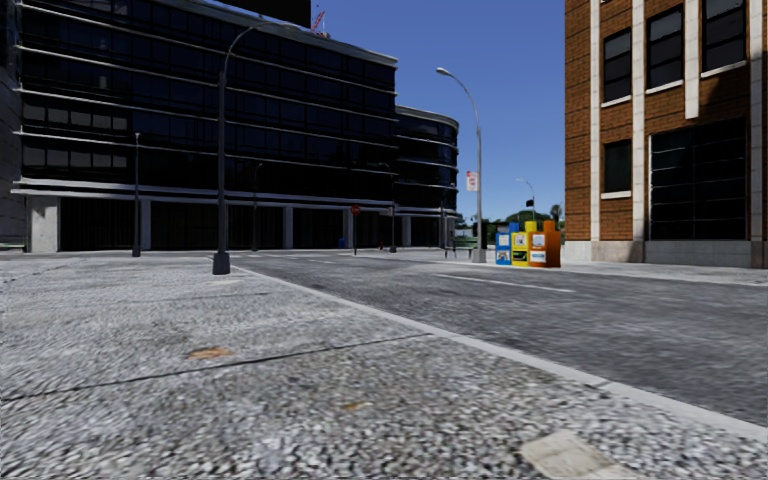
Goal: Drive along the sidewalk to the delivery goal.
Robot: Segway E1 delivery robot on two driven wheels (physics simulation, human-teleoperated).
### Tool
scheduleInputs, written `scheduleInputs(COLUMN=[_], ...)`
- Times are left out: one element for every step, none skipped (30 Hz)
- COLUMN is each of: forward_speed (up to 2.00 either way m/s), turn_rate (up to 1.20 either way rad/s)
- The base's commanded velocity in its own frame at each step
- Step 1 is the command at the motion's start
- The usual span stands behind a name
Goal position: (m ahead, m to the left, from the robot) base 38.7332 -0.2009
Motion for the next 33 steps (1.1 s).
scheduleInputs(forward_speed=[2.00,2.00,2.00,2.00,2.00,2.00,2.00,2.00,2.00,2.00,2.00,2.00,2.00,2.00,2.00,2.00,2.00,2.00,2.00,2.00,2.00,2.00,2.00,2.00,2.00,2.00,2.00,2.00,2.00,2.00,2.00,2.00,2.00], turn_rate=[0.50,0.50,0.50,0.50,0.50,0.50,0.50,0.50,0.50,0.50,0.50,0.50,0.50,0.50,0.50,0.50,0.50,0.50,0.50,0.50,0.50,0.50,0.50,0.50,0.50,0.50,0.52,0.53,0.54,0.54,0.54,0.54,0.54])
